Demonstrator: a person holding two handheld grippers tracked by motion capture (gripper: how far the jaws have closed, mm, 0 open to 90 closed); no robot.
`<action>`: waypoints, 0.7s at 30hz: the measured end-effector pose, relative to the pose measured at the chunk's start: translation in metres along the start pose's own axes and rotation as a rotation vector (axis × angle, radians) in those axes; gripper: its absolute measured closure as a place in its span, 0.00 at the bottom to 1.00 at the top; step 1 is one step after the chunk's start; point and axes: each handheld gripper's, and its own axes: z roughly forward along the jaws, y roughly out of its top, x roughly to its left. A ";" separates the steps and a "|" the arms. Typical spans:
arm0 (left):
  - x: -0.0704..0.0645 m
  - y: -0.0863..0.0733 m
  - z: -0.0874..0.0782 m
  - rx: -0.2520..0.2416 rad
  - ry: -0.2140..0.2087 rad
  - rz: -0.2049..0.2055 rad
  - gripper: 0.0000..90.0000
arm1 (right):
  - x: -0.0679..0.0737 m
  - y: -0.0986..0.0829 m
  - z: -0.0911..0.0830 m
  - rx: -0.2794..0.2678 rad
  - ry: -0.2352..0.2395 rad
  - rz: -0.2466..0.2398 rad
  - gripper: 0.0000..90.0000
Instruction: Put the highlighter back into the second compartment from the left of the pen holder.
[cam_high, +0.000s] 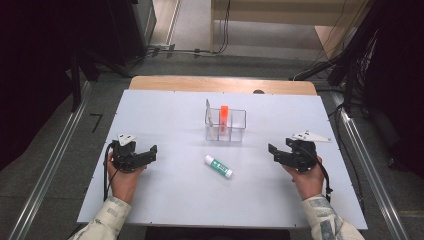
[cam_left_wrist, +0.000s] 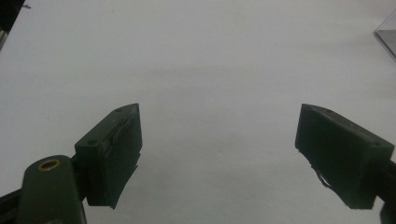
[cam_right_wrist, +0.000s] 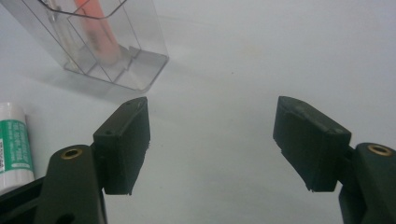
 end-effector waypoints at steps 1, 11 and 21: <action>0.000 0.000 0.000 0.000 0.001 0.000 0.17 | -0.002 -0.001 -0.001 0.001 -0.002 0.004 0.28; -0.001 0.000 0.000 0.000 -0.001 0.001 0.17 | -0.012 -0.010 -0.012 0.003 -0.020 0.023 0.28; -0.001 0.000 0.000 0.001 -0.001 0.003 0.17 | -0.020 -0.018 -0.017 0.014 -0.039 0.039 0.28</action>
